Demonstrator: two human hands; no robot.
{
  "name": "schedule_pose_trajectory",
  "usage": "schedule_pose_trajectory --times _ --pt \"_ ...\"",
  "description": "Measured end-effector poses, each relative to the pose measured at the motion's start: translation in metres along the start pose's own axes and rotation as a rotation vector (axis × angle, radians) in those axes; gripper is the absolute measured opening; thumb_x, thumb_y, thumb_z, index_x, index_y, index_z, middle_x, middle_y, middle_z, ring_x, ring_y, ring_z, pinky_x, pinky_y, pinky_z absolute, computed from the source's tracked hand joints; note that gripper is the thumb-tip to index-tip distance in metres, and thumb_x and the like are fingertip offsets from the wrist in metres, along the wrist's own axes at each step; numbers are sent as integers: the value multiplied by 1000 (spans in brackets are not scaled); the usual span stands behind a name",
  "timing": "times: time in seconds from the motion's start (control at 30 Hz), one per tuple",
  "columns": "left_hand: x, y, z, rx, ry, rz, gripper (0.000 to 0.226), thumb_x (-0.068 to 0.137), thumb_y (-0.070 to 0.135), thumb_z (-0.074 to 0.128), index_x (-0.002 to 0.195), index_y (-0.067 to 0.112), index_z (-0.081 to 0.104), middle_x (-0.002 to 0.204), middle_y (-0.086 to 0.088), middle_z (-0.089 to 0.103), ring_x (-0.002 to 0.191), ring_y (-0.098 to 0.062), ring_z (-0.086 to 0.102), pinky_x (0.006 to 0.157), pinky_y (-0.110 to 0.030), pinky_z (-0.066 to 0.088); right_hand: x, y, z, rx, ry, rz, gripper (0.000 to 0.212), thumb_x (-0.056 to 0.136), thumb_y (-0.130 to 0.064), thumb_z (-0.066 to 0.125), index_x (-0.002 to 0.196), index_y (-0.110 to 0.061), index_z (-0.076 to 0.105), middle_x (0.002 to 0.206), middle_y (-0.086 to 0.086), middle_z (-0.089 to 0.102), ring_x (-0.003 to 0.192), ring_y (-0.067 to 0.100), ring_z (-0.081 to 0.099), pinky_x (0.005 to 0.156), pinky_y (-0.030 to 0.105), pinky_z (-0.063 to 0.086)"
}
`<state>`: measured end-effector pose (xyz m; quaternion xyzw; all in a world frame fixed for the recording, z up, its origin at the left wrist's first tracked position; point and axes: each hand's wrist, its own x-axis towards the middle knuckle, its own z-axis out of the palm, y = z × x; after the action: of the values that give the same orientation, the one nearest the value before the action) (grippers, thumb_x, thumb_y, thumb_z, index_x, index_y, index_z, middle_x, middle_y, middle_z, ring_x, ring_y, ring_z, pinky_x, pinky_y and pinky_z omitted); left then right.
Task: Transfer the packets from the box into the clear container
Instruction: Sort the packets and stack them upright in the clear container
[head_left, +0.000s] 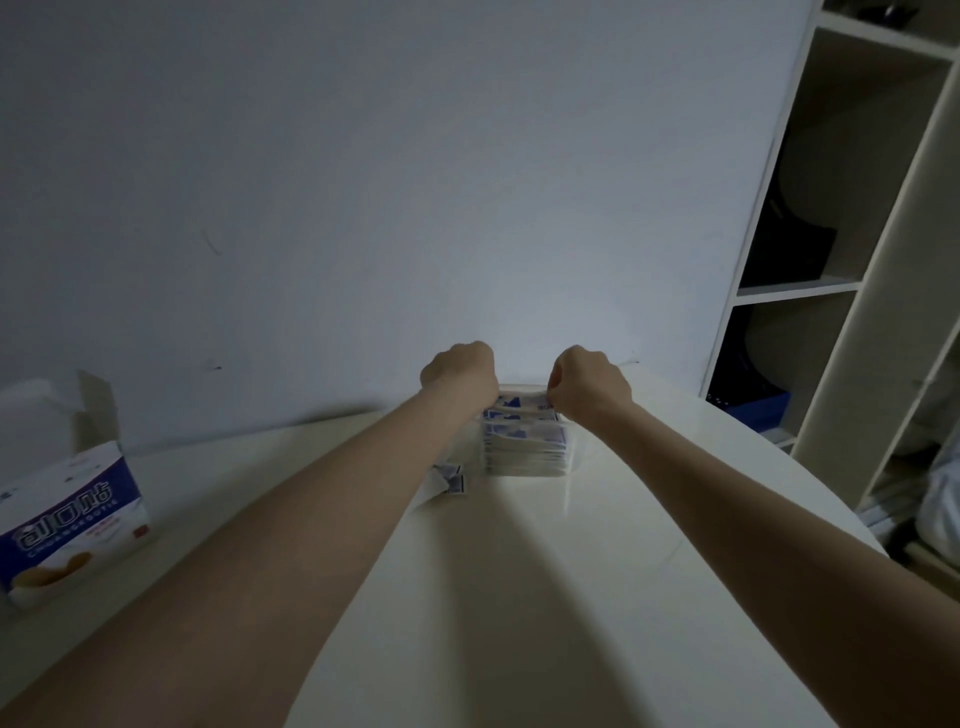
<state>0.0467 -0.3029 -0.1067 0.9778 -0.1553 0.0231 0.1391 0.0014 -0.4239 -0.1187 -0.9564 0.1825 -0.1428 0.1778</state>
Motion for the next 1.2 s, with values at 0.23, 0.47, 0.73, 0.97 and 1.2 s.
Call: schedule_pose_trajectory --times 0.23,0.47,0.73,0.97,1.2 --pt "2 1 7 204 -24 81 12 86 4 53 76 10 49 67 0 40 72 -18 48 59 -24 38 -5 -1 4 -207 11 -70 17 81 3 52 94 -5 59 81 7 51 75 26 48 63 30 40" --pt "-2 1 -1 194 -16 86 20 88 3 50 69 9 47 66 -1 41 71 -18 48 61 -25 37 -11 -5 -4 -252 24 -101 12 82 5 49 77 -6 47 71 7 44 73 27 48 63 30 38" --pt "-35 -43 -29 103 172 128 21 89 13 49 104 9 64 103 -8 66 91 -27 62 70 -29 44 -36 -50 -17 92 129 -407 17 87 -6 49 93 -8 64 93 13 69 83 29 64 79 39 55" --pt "-86 -109 -22 80 -311 -122 33 86 38 60 97 8 55 95 -7 52 85 -23 55 57 -27 51 -75 -88 39 -291 -403 -769 40 87 -15 57 127 -15 54 131 8 56 120 28 51 101 33 39" --pt "-116 -99 -2 168 -261 0 26 86 35 55 87 9 56 88 -12 57 84 -27 56 66 -30 44 -87 -83 48 -435 -319 -869 32 87 -16 55 120 -14 59 106 8 60 115 25 49 83 29 39"
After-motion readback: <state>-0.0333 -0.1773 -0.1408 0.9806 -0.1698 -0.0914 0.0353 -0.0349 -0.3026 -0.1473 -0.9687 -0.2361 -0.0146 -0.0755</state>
